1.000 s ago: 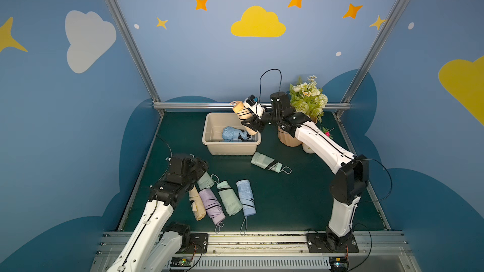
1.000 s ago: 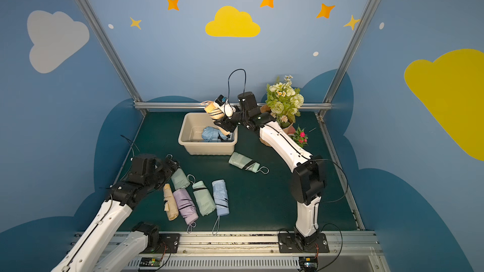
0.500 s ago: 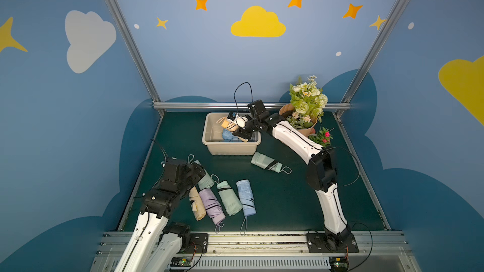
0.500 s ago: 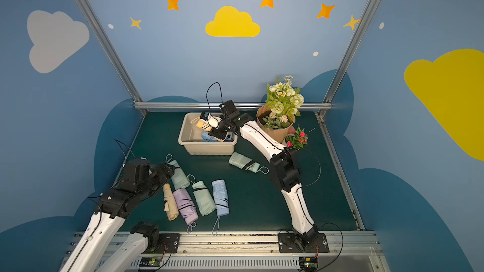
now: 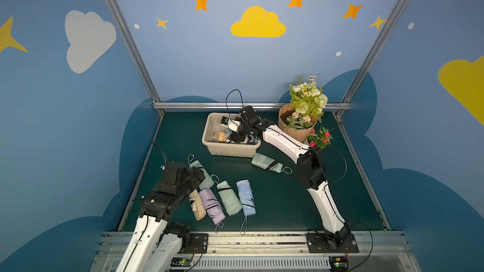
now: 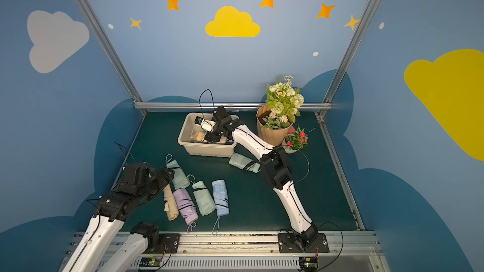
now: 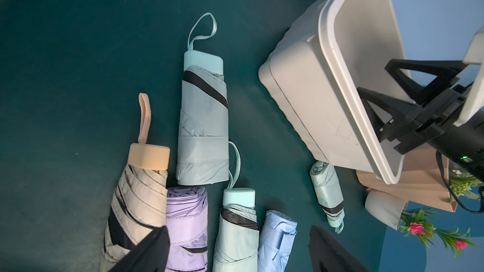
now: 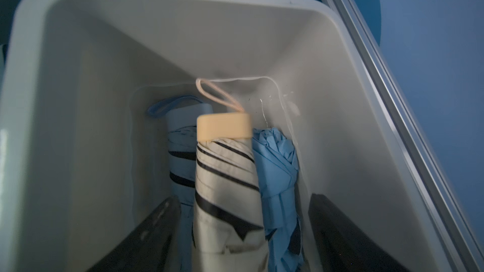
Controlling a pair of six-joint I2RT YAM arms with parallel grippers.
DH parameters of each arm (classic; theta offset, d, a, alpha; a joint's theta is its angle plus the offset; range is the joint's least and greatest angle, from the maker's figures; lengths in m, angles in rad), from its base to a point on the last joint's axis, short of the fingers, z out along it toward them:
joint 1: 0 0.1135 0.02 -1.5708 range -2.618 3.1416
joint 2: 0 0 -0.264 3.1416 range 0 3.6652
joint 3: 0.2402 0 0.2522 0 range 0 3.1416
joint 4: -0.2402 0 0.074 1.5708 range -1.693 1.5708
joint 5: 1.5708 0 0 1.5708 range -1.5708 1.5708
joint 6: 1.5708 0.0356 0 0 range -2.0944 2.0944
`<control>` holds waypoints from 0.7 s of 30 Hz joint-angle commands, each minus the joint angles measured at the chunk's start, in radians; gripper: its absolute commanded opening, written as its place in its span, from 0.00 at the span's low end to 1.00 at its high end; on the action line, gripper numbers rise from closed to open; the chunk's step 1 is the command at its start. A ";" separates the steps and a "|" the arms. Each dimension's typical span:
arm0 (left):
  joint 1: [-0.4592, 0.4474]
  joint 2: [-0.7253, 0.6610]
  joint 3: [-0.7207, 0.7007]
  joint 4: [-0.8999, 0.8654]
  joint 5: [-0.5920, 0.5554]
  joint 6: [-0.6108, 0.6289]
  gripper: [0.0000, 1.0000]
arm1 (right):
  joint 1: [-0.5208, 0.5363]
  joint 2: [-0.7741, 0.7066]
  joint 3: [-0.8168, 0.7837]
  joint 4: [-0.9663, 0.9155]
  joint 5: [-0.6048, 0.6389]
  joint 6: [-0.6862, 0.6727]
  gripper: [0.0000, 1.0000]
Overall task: Put the umbrella into the storage box
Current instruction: Place the umbrella in the storage box.
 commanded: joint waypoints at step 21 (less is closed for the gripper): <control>-0.197 0.260 0.018 0.195 0.011 0.008 0.85 | 0.084 -0.787 -0.706 0.229 0.128 0.465 0.89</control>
